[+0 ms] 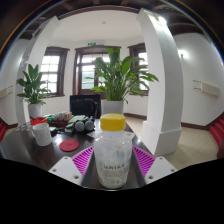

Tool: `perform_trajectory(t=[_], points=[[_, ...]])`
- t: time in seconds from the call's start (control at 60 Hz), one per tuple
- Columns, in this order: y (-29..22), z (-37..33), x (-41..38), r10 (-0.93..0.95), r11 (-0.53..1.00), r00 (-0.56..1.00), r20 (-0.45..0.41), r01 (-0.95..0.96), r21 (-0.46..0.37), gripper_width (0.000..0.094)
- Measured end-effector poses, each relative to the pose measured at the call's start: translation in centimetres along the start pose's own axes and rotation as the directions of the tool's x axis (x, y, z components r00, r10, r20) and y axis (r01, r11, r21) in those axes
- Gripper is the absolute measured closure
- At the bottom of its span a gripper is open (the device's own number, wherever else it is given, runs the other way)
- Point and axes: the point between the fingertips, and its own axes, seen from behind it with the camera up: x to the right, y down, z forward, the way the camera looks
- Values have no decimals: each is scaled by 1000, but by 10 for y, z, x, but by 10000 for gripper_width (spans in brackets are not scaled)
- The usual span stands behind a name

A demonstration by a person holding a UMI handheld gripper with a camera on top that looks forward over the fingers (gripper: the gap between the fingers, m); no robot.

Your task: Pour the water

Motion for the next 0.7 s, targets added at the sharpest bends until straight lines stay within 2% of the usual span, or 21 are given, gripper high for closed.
perform_trajectory(t=[0.033, 0.167, 0.183, 0.267, 0.45, 0.567, 0.633, 0.65, 0.7], points=[[0, 0, 0, -6, 1000, 1000, 4, 6, -1, 353], [-13, 13, 9, -10, 1000, 1000, 3, 10, 2, 414], [-12, 14, 10, -9, 1000, 1000, 2, 9, 2, 455], [-2, 3, -2, -11, 1000, 1000, -6, 11, 1, 519], [-2, 7, -2, -14, 1000, 1000, -8, 14, -3, 525], [-2, 5, -10, -53, 998, 998, -43, 52, -29, 527], [-14, 9, -27, -123, 992, 992, -31, 122, -15, 526], [-35, 3, -31, -149, 989, 989, -19, 148, -21, 526], [-32, 22, -46, -252, 968, 967, -25, 251, -21, 527]])
